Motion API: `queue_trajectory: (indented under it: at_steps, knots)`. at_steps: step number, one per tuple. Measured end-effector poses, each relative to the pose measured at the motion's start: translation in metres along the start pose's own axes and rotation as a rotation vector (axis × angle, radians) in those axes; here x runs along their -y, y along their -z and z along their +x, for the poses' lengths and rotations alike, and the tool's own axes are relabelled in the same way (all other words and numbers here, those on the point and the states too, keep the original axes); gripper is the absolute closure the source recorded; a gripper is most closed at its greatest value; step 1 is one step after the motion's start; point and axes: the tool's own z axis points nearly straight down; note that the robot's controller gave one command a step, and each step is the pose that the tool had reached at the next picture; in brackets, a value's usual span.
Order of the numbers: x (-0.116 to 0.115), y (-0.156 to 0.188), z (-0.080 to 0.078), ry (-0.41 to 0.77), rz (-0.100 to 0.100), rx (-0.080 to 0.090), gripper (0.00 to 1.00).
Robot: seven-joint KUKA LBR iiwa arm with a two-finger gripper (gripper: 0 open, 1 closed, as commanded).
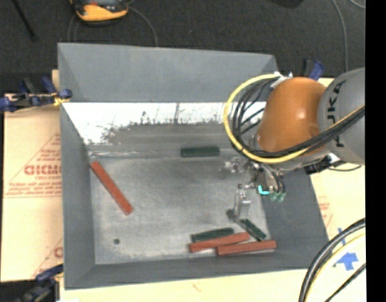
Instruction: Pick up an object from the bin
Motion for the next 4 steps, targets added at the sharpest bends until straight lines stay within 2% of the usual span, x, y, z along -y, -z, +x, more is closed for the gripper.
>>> queue_trajectory:
  at_steps: [1, 2, 3, 4]
  knots:
    - [0.000, 0.004, -0.002, 0.001, 0.001, 0.008, 0.00]
    - [-0.005, -0.035, 0.028, 0.015, 0.001, 0.015, 0.00]
    - [-0.019, -0.059, 0.052, -0.004, -0.001, -0.001, 0.00]
    - [0.011, -0.087, 0.056, 0.203, 0.000, 0.008, 1.00]
